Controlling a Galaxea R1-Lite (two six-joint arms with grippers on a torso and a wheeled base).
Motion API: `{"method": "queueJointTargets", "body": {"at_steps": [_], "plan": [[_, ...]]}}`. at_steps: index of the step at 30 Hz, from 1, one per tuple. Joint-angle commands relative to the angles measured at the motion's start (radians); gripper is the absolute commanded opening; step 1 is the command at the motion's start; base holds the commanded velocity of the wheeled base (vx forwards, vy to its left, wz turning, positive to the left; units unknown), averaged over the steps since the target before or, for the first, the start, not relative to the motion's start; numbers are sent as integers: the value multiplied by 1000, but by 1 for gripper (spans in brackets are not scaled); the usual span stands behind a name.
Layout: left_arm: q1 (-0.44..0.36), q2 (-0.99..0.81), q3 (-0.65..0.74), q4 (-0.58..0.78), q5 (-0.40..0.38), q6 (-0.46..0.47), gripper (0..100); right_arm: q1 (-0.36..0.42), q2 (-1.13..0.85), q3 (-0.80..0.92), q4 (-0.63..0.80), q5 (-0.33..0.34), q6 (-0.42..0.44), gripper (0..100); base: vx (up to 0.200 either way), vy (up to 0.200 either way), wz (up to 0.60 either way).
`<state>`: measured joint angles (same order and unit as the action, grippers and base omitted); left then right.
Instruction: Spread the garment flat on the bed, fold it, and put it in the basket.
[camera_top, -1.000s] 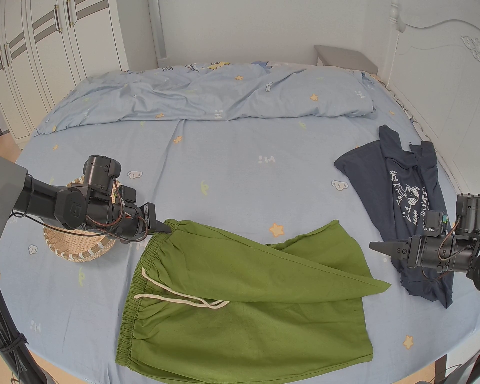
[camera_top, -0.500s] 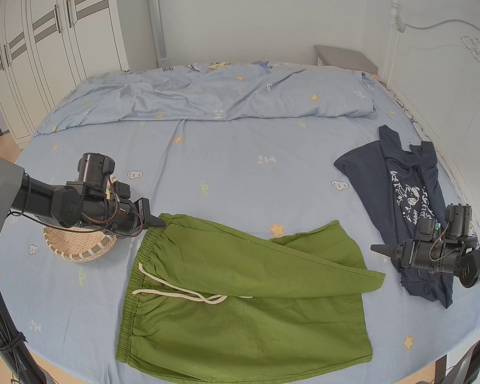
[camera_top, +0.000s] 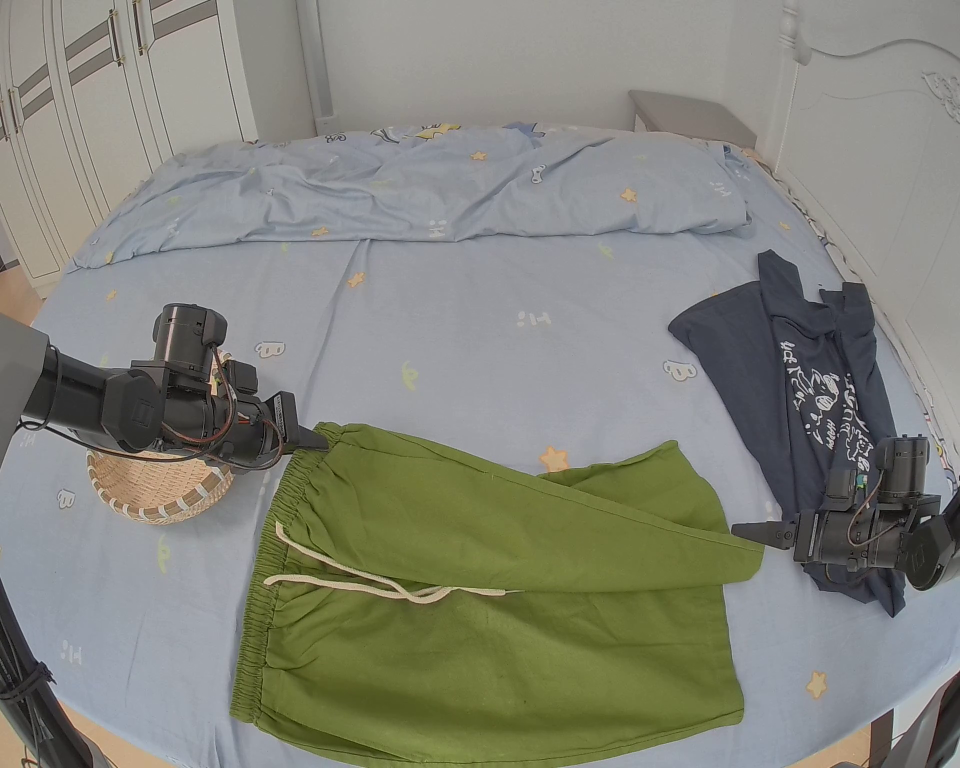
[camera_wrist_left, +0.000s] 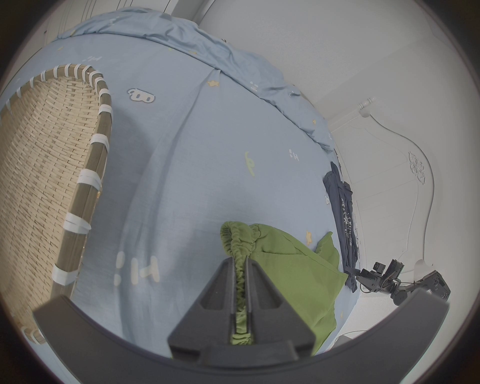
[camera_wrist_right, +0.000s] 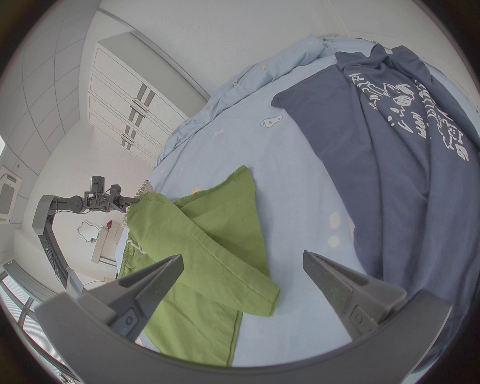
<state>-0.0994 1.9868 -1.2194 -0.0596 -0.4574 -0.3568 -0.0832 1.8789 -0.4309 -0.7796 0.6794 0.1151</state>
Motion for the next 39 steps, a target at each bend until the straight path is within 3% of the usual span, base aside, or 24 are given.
{"method": "queueJointTargets", "body": {"at_steps": [1, 19, 20, 39], "plan": [[0, 0, 0, 0, 0, -1, 0, 3, 16, 4, -3, 2, -2, 100, 0, 0, 0], [0, 0, 0, 0, 0, -1, 0, 34, 58, 32, -46, 0, -2, 100, 0, 0, 0], [0, 0, 0, 0, 0, -1, 0, 34, 58, 32, -46, 0, -2, 0, 0, 0, 0], [1, -5, 4, 0, 0, 7, 0, 34, 37, 29, -46, 3, 5, 0, 0, 0, 0]]}}
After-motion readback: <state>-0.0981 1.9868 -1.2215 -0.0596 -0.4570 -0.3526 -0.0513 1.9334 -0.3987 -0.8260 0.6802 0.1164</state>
